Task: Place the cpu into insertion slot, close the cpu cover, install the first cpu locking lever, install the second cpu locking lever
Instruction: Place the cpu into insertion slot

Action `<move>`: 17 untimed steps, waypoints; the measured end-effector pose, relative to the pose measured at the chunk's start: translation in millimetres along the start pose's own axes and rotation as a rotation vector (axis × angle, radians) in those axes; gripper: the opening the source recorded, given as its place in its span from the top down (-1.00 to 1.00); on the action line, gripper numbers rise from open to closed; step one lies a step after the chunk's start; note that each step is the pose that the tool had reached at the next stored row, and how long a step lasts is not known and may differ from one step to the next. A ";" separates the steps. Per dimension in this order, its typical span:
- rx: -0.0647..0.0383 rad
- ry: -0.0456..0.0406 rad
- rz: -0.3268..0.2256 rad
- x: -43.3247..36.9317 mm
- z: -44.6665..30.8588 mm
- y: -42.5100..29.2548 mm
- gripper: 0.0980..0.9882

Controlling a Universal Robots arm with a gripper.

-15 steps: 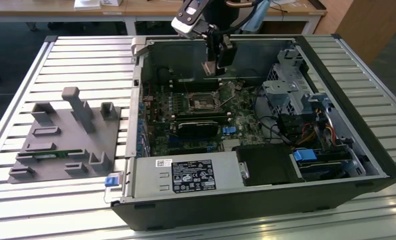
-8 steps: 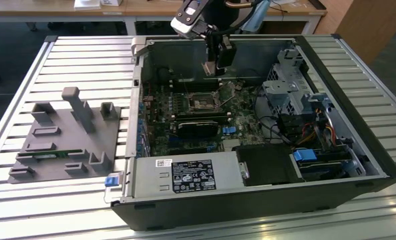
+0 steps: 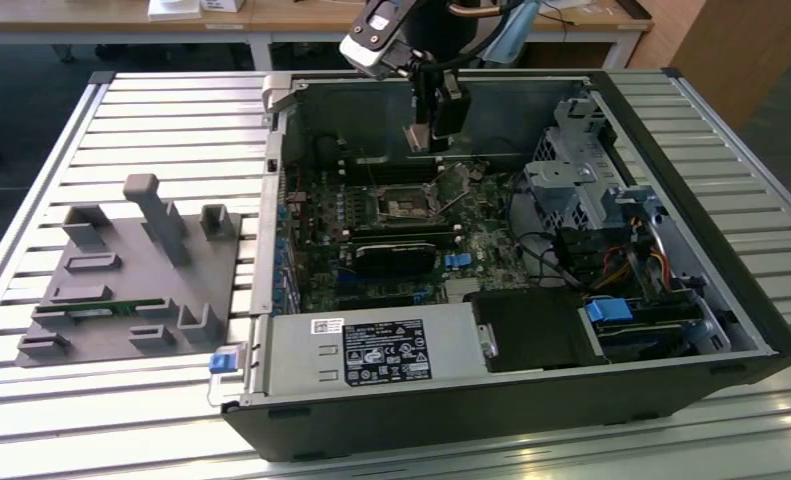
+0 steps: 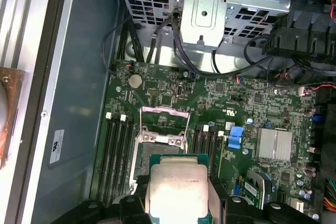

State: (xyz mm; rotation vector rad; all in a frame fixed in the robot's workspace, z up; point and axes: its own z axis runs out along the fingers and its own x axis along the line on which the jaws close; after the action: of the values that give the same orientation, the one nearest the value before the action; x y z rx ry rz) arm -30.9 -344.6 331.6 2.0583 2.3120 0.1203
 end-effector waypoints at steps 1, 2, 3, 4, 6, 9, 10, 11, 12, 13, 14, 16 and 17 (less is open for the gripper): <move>0.000 -0.0002 0.003 0.0 0.1 0.0 0.03; 0.000 -0.0004 0.005 0.0 0.3 0.0 0.03; 0.000 -0.0007 0.008 0.0 0.4 -0.1 0.03; 0.000 -0.0009 0.010 0.0 0.5 -0.1 0.03; 0.000 -0.0014 0.016 0.0 0.8 -0.1 0.03; 0.000 -0.0021 0.024 0.0 1.3 -0.1 0.03; -0.001 -0.0024 0.027 0.0 1.5 -0.2 0.03; -0.001 -0.0026 0.029 0.0 1.6 -0.2 0.03; -0.001 -0.0028 0.032 0.0 1.8 -0.2 0.03; -0.001 -0.0031 0.035 0.0 2.0 -0.2 0.03; -0.001 -0.0032 0.038 0.0 2.2 -0.2 0.03; -0.001 -0.0037 0.043 0.0 2.7 -0.3 0.03; -0.001 -0.0040 0.046 -0.1 3.0 -0.3 0.03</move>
State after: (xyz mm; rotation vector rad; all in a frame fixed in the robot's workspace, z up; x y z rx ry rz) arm -30.9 -344.6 328.6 2.1096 2.2630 0.1187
